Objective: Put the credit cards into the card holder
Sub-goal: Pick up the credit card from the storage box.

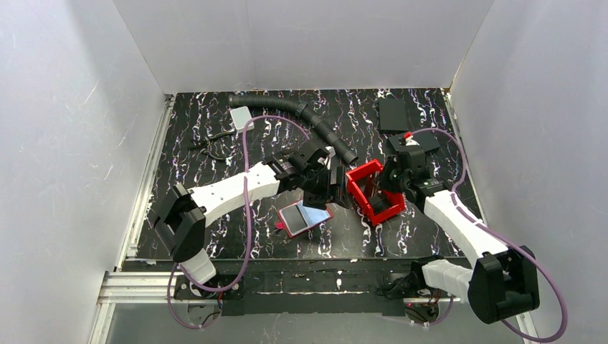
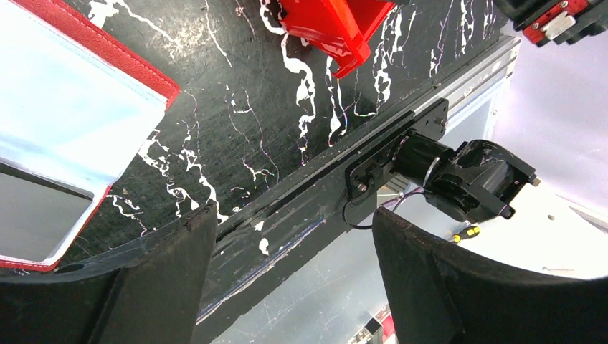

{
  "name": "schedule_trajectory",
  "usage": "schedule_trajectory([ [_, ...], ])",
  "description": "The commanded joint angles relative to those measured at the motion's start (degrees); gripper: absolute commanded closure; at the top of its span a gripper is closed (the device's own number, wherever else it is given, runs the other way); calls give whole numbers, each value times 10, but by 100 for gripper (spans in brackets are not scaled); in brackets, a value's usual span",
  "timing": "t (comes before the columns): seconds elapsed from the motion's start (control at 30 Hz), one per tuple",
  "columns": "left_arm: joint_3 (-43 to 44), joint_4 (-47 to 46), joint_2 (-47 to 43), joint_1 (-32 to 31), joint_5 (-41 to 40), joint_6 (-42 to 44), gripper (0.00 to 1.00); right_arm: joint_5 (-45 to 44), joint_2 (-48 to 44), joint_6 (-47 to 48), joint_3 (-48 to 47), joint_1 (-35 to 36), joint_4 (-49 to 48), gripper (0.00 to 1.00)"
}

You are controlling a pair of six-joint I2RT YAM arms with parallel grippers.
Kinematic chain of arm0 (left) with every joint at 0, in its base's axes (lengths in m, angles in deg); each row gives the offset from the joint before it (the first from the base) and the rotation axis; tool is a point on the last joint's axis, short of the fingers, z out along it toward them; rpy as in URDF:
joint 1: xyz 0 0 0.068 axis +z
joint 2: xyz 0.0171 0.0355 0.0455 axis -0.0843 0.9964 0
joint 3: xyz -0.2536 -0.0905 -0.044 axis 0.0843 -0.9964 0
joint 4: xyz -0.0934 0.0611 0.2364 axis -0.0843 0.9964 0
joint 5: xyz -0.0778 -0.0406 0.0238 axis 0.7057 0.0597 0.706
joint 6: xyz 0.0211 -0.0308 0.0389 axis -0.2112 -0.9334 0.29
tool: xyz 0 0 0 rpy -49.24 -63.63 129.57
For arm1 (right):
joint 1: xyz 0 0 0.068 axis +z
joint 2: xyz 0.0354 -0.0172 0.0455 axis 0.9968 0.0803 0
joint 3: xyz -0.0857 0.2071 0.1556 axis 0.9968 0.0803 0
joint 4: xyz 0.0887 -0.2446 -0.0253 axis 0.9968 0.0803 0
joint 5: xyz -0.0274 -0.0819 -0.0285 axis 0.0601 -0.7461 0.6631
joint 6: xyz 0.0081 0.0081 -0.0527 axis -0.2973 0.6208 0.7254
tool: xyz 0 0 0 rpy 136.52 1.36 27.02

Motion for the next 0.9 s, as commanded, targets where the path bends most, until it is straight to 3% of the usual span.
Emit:
schedule_trajectory([
  [0.0,-18,-7,-38,2,12,-3,22,46,31,97,-7,-6,-62,98],
  [0.23,-70,-14,-81,3,7,-12,22,76,73,131,-17,-7,-44,99],
  [0.33,-80,-10,-88,3,8,-11,22,80,75,151,-24,-7,-30,92],
  [0.43,-86,-14,-93,3,6,-12,22,80,78,168,-25,-7,-23,99],
  [0.73,-77,-24,-81,3,22,-9,22,110,71,193,-22,-8,-38,99],
  [0.87,-83,-26,-85,3,26,-7,22,122,75,196,-7,-17,-58,90],
])
